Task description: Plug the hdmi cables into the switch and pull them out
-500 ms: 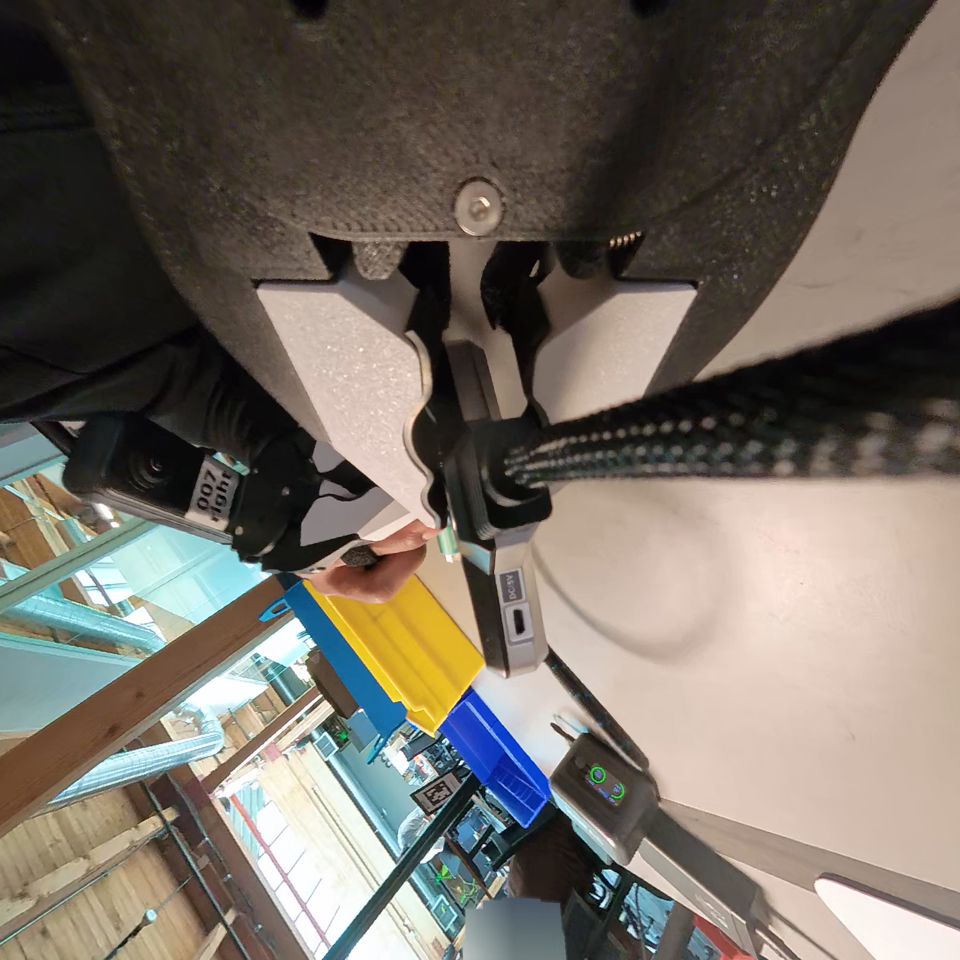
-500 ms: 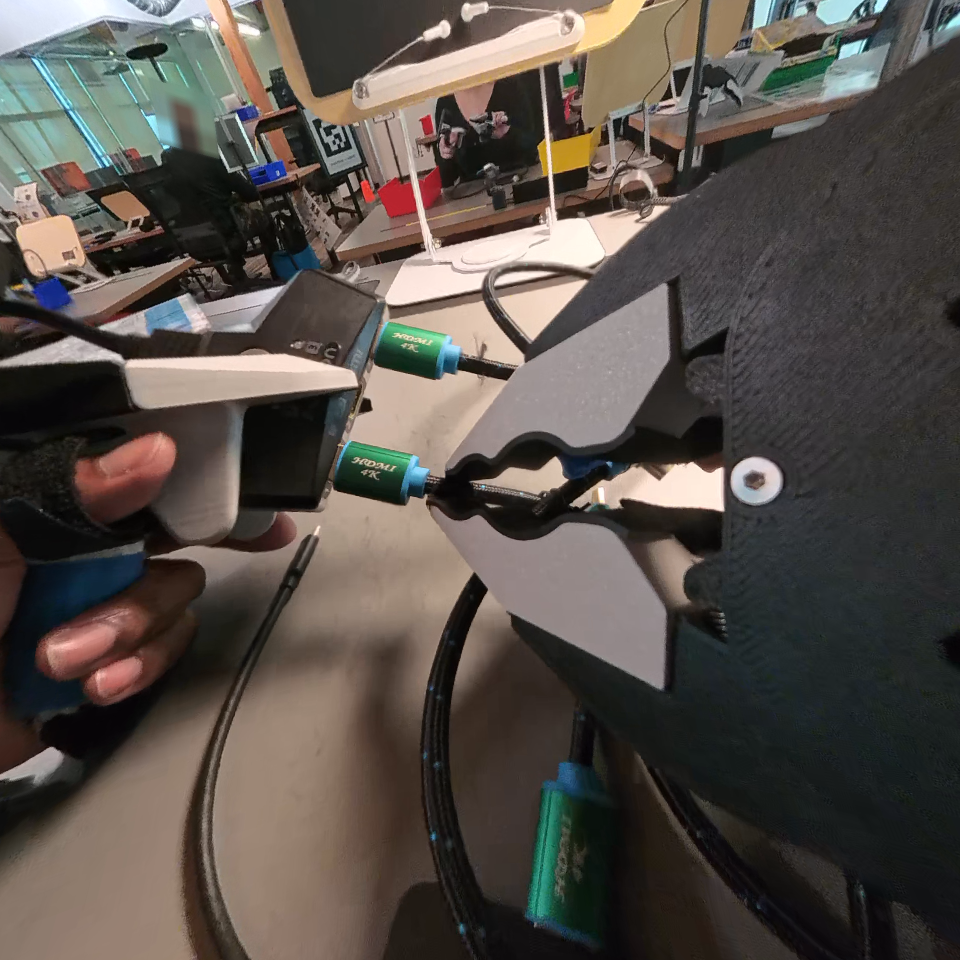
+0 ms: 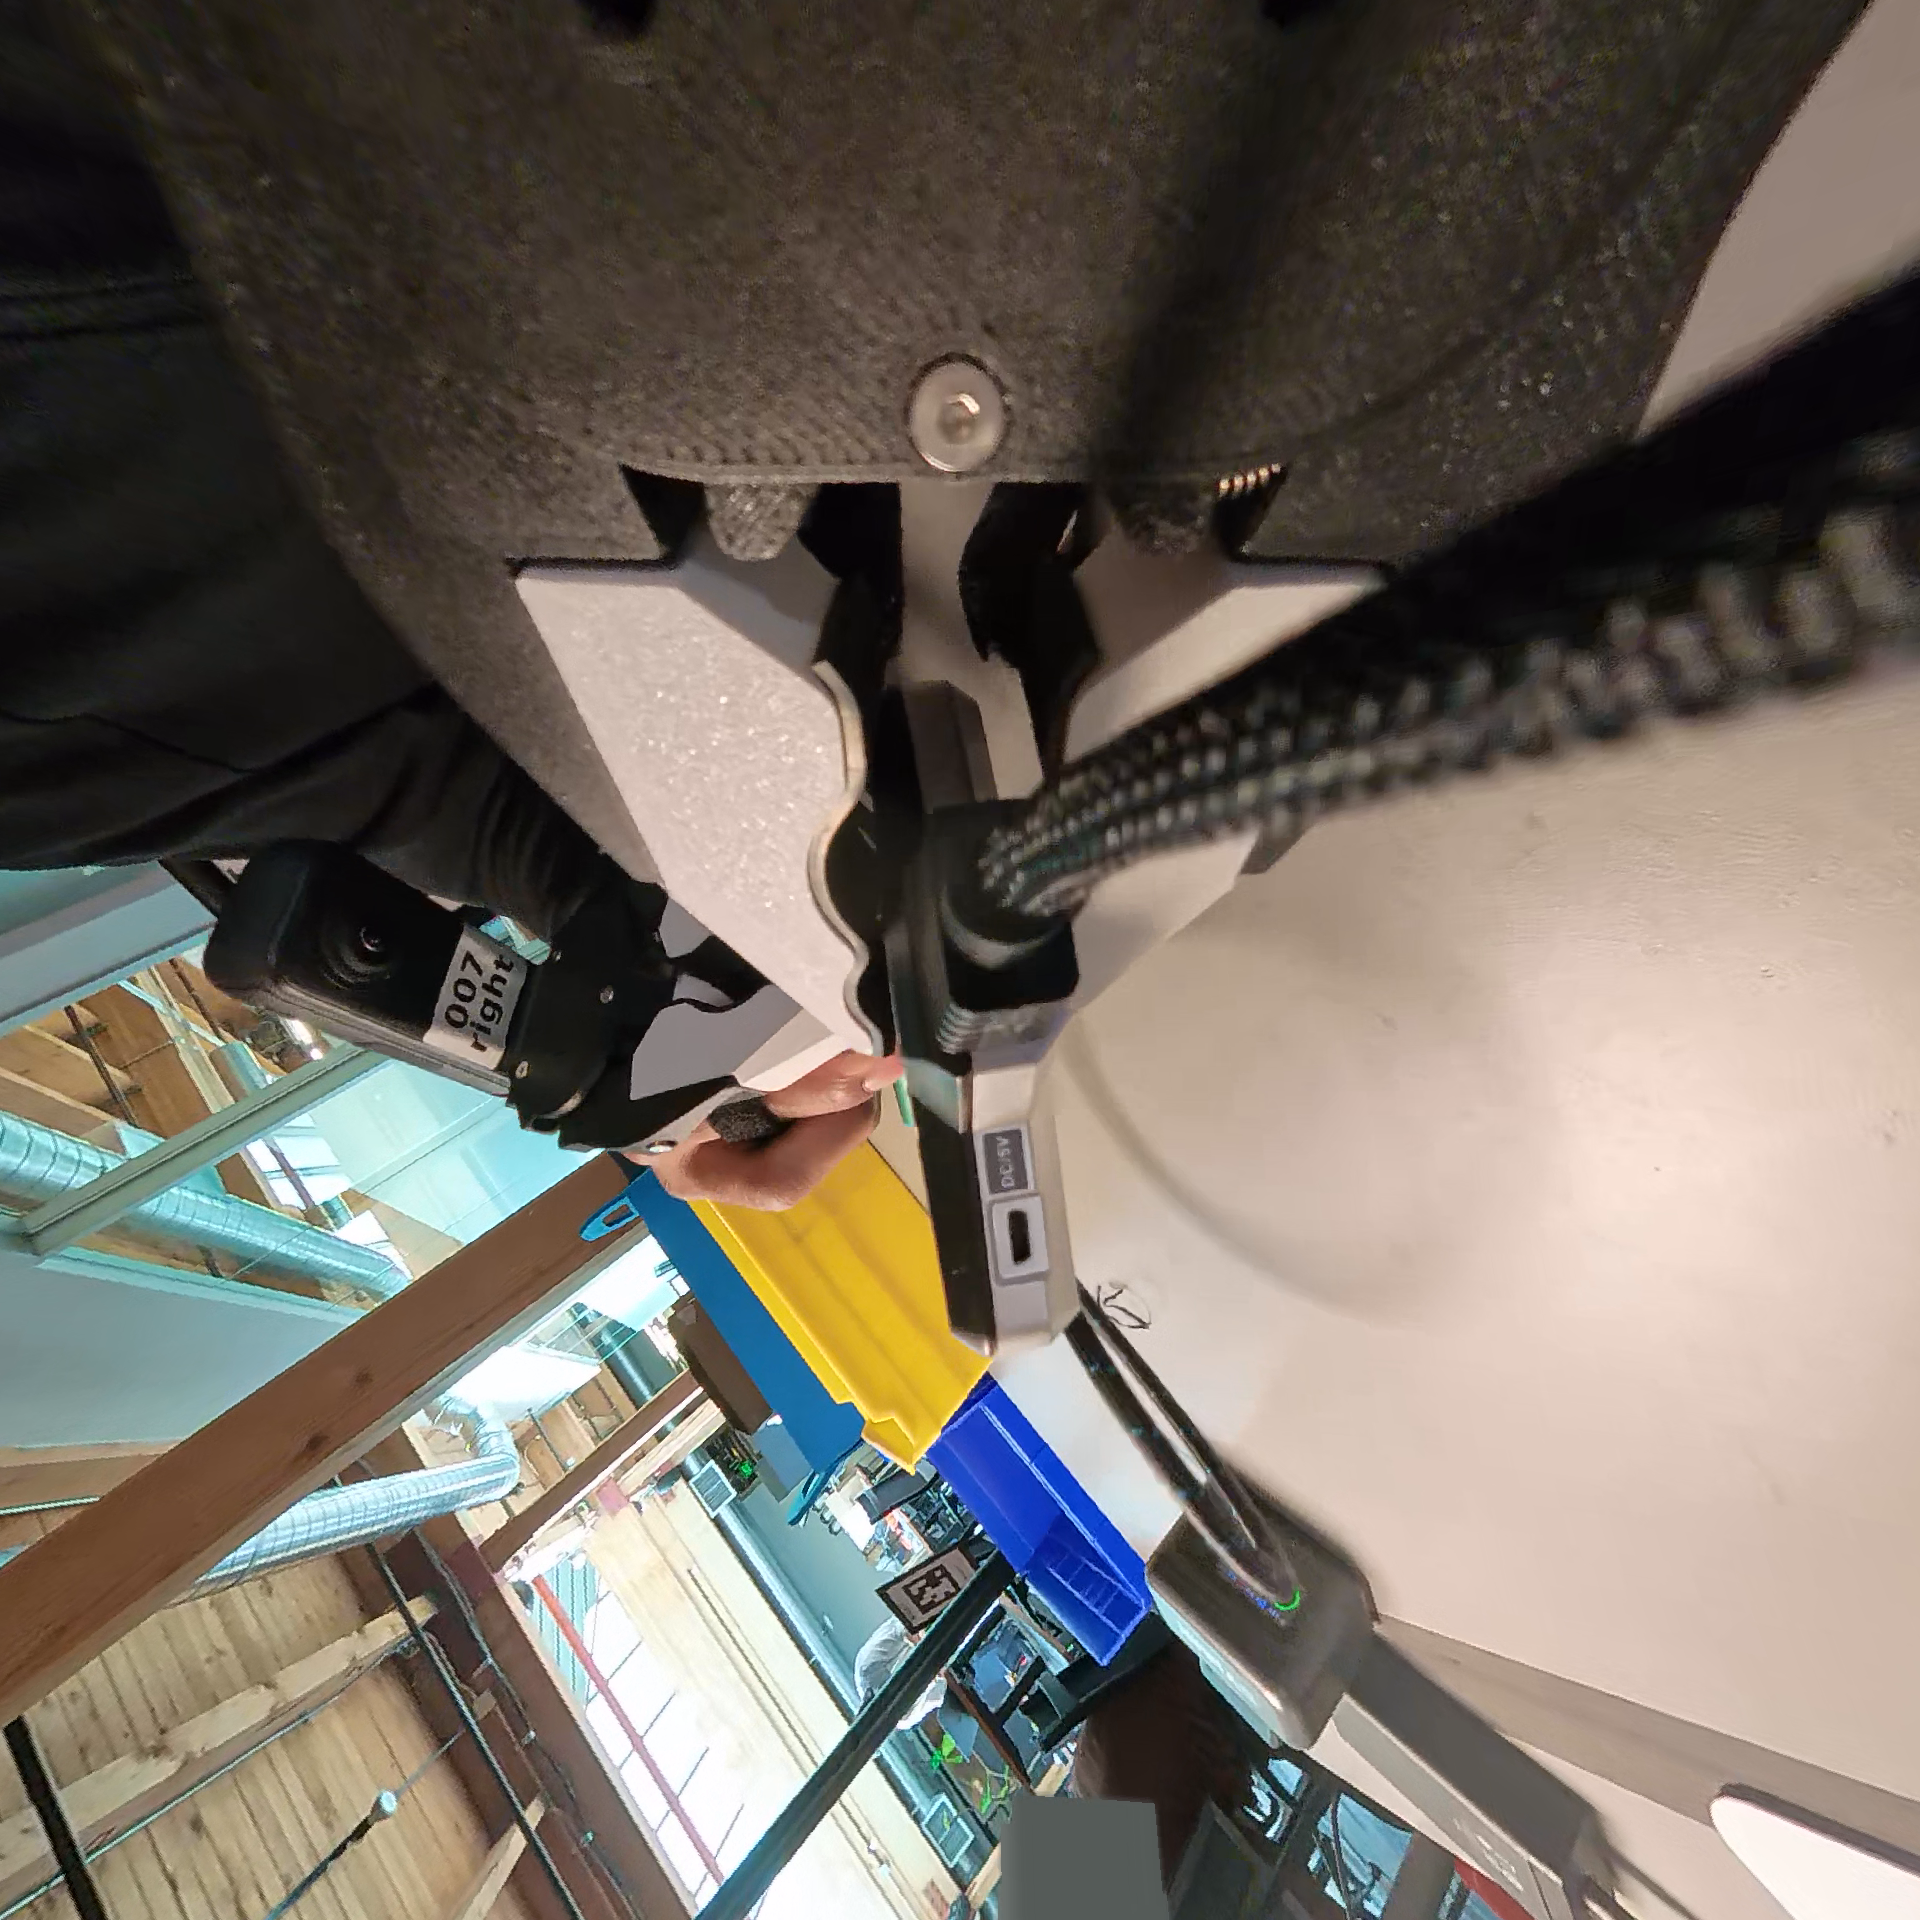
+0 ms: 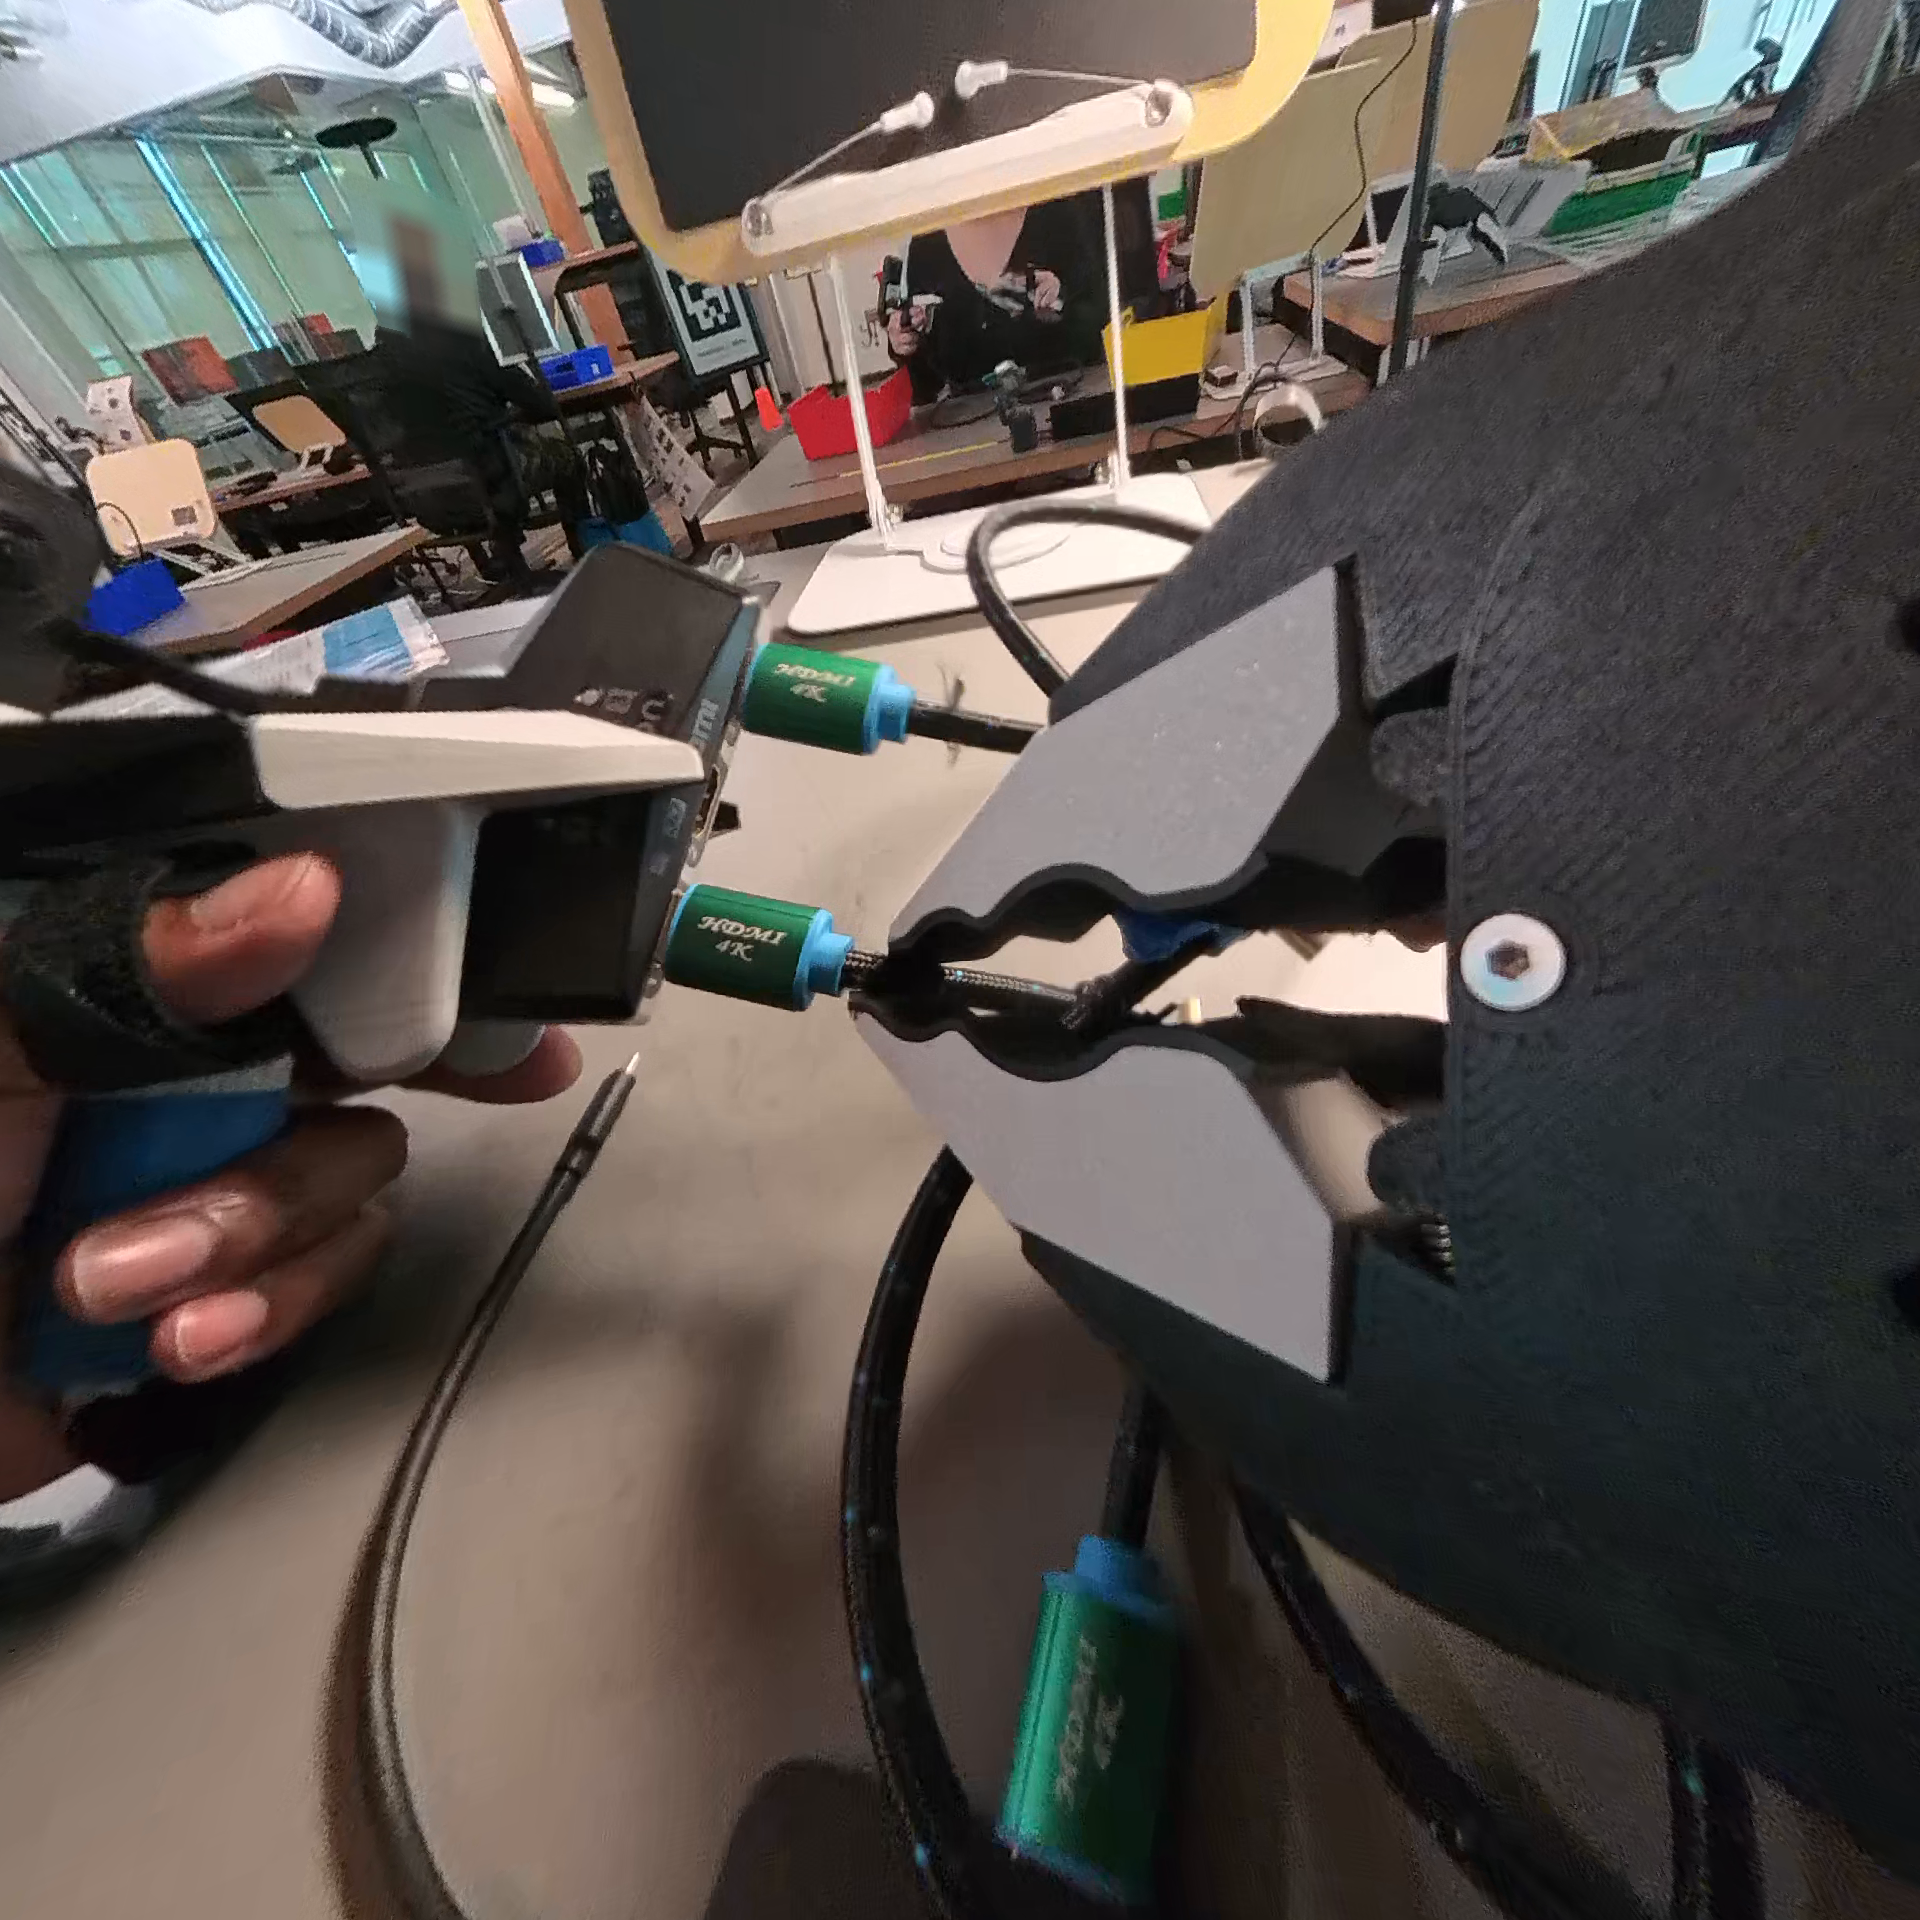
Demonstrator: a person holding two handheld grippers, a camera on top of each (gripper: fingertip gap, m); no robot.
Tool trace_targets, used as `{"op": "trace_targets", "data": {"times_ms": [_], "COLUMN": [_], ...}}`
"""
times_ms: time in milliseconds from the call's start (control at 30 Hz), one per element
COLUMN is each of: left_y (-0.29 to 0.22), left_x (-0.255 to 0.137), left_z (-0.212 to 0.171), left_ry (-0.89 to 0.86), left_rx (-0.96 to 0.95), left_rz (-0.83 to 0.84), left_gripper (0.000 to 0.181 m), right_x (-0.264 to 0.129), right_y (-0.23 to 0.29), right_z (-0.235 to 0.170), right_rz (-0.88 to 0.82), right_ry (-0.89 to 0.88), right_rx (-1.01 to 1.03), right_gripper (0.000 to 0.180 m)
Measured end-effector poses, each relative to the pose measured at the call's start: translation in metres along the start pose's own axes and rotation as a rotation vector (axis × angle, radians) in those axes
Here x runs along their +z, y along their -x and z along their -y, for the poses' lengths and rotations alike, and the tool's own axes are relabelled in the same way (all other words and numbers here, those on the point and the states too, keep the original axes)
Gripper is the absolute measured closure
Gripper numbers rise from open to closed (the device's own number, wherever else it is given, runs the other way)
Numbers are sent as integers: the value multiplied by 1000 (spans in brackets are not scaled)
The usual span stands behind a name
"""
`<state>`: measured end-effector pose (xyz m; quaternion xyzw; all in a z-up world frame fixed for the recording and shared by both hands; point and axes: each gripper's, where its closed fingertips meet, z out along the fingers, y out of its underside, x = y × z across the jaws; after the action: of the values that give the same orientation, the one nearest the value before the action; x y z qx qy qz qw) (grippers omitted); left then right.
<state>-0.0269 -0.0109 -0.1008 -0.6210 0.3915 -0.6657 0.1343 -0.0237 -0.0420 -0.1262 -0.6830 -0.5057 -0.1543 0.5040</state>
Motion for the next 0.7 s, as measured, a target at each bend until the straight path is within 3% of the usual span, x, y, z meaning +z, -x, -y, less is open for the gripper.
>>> {"op": "trace_targets", "data": {"times_ms": [700], "left_y": [-14], "left_x": [4], "left_z": [-14], "left_ry": [109], "left_rx": [0], "left_rz": [-107], "left_gripper": [160], "right_x": [-19], "right_y": [14], "right_z": [7], "right_rz": [88], "right_ry": [-64], "right_rx": [-70], "right_gripper": [173]}}
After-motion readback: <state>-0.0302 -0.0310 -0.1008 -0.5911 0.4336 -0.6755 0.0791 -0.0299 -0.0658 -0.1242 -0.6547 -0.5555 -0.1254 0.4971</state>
